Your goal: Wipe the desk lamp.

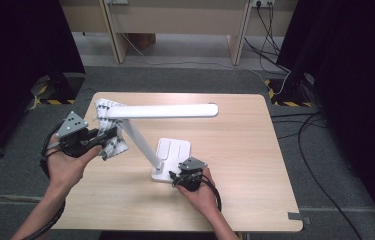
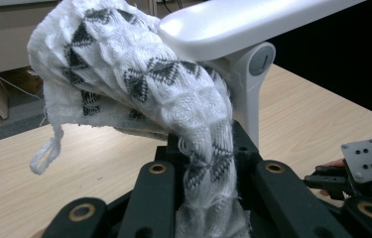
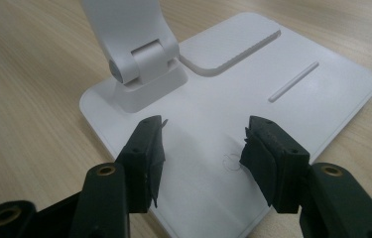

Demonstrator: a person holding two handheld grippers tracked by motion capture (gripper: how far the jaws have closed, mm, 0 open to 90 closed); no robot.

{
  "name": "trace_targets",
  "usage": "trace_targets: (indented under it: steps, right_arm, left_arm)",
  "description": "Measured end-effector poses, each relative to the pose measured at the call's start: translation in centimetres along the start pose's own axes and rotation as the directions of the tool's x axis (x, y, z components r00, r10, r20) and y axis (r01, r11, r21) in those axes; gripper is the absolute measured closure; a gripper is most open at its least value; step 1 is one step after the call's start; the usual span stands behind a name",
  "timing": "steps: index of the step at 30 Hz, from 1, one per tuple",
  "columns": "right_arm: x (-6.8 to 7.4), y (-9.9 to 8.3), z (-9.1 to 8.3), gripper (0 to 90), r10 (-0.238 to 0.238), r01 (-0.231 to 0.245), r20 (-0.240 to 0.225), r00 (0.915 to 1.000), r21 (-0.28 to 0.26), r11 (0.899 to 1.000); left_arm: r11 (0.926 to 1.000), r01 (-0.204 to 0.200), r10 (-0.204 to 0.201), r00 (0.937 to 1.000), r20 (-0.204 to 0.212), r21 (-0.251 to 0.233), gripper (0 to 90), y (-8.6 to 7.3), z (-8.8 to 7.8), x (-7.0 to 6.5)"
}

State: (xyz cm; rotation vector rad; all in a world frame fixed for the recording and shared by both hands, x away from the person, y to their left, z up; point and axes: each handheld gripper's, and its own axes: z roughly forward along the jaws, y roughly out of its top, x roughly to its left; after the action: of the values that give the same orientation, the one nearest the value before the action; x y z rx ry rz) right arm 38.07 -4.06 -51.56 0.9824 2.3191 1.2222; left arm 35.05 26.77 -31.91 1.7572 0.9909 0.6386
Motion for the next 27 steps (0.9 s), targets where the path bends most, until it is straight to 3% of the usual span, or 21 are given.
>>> trace_targets:
  steps: [10, 27]
  right_arm:
    - [0.0, 0.0, 0.0, 49.5, 0.001, -0.001, 0.000, 1.0000, 0.000, 1.000]
    - [0.0, 0.0, 0.0, 49.5, 0.001, -0.001, 0.000, 1.0000, 0.001, 1.000]
  left_arm:
    - [0.9977, -0.067, 0.067, 0.9977, 0.002, 0.000, 76.7, 0.7, -0.5, -0.9]
    - [0.9973, -0.070, 0.070, 0.9975, 0.003, -0.024, 76.6, 1.1, -1.1, -0.8]
